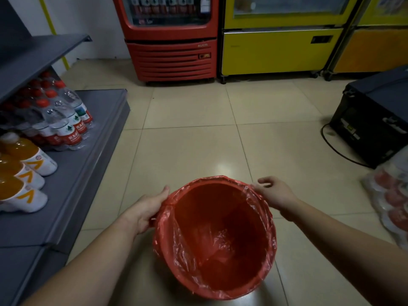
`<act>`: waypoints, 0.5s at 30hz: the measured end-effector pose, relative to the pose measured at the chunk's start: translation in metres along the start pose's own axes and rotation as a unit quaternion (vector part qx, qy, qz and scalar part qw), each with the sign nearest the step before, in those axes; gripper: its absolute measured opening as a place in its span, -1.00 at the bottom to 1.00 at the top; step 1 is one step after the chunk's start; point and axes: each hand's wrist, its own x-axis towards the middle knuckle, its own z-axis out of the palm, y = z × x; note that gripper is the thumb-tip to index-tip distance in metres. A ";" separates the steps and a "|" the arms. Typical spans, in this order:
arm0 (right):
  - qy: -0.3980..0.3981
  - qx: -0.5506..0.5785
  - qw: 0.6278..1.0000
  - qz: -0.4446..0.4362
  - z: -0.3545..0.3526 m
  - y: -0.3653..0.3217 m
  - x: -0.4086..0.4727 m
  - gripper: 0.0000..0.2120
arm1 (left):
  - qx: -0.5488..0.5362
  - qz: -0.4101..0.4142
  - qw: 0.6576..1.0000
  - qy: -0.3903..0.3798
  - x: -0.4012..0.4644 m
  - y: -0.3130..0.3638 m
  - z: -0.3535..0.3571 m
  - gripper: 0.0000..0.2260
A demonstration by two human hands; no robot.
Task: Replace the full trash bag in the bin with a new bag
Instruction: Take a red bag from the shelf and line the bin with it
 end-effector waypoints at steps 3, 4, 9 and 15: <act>0.074 -0.139 0.978 -0.138 -0.016 0.005 -0.018 -0.75 | 0.062 -0.034 0.996 -0.045 -0.018 -0.017 -0.024 -0.49; 0.056 -0.150 0.975 -0.154 -0.018 0.007 -0.025 -0.73 | 0.073 -0.035 0.995 -0.060 -0.024 -0.024 -0.030 -0.52; -0.023 -0.097 0.990 -0.105 -0.014 0.014 -0.041 -0.79 | 0.025 -0.026 0.992 -0.123 -0.037 -0.044 -0.036 -0.73; 0.018 -0.027 0.997 -0.075 -0.004 0.013 -0.034 -0.86 | -0.120 0.012 0.992 -0.035 -0.018 -0.038 -0.026 -0.79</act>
